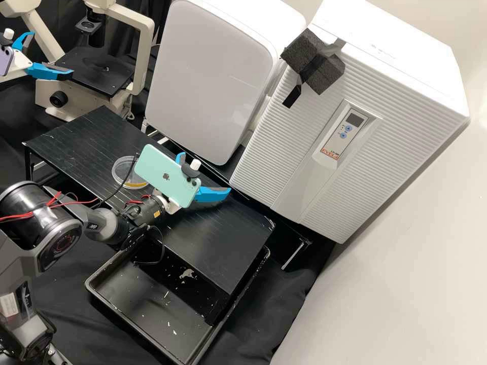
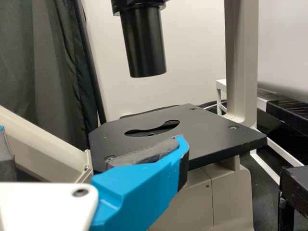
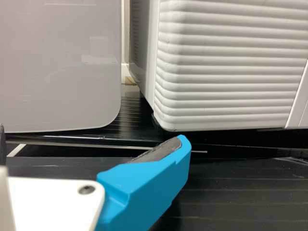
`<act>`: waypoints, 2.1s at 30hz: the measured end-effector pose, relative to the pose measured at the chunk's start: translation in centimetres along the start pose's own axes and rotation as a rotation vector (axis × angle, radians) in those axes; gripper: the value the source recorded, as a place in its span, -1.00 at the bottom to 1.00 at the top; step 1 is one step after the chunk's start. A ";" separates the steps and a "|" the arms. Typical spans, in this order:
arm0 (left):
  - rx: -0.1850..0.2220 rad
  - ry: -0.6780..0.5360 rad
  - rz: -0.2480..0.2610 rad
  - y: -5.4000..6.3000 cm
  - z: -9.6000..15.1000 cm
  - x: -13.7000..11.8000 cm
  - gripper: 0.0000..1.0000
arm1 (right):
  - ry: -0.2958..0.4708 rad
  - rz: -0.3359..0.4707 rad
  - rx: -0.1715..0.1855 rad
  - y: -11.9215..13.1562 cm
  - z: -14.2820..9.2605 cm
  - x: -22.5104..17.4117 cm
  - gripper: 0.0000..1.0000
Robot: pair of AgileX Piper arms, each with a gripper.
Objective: Place the petri dish on the microscope
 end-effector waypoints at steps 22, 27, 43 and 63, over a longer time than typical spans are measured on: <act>-0.099 -0.303 -0.003 0.8 4.9 -1.9 1.00 | 0.000 0.000 0.000 0.0 0.0 0.0 1.00; -0.104 -0.493 -0.003 1.1 8.7 -2.8 1.00 | 0.000 0.000 0.000 0.0 0.0 0.0 1.00; -0.060 -0.864 -0.185 -1.4 16.1 -4.0 1.00 | 0.000 0.000 0.000 0.0 0.0 0.0 1.00; -0.023 -0.904 -0.312 -3.1 19.3 -3.6 1.00 | 0.000 0.000 0.000 0.0 0.0 0.0 1.00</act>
